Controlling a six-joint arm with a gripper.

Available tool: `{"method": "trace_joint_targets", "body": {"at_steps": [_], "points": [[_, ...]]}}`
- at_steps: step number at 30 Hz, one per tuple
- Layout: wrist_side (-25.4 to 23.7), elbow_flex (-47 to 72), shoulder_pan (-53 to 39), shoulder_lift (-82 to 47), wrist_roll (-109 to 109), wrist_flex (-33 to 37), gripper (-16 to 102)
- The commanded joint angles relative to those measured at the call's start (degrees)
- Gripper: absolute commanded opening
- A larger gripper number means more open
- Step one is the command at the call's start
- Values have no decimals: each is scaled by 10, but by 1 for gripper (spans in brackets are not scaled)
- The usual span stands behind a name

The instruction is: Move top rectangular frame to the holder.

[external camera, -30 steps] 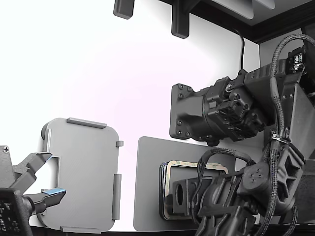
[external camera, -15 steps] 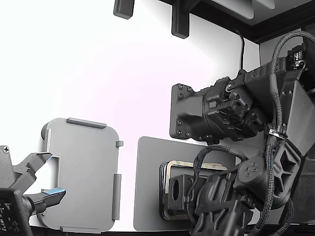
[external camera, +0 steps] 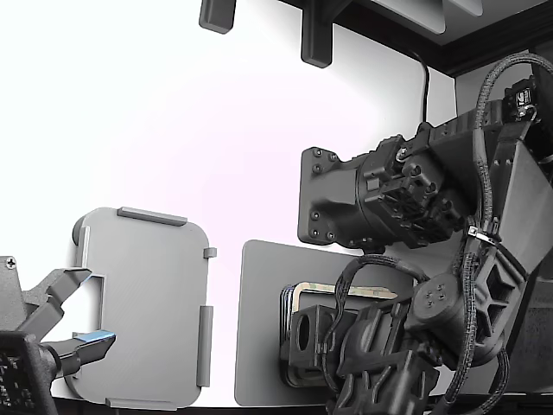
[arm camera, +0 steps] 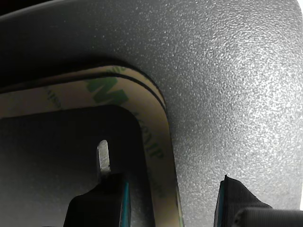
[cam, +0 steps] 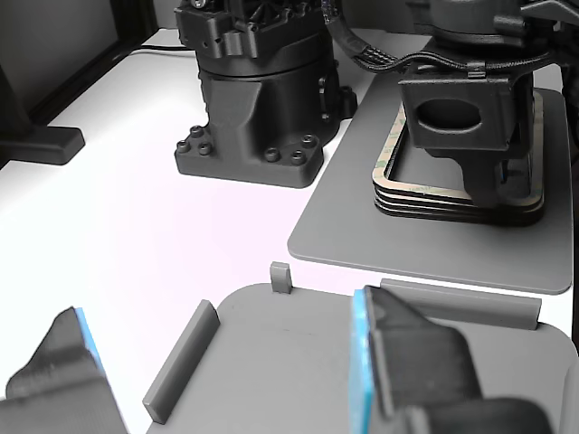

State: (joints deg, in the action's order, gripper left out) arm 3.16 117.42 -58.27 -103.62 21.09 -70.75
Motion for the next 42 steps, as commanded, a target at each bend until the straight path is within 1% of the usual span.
{"method": "trace_joint_targets", "body": {"at_steps": [1,6,11,19,42], "points": [[2,-11,5,-5,-4,4,72],[3,-15,4,3,-12,4,62],[3,-18,4,6,-12,3,61],[2,-30,4,12,-11,-9,52],[-6,-18,4,12,-11,2,39]]}}
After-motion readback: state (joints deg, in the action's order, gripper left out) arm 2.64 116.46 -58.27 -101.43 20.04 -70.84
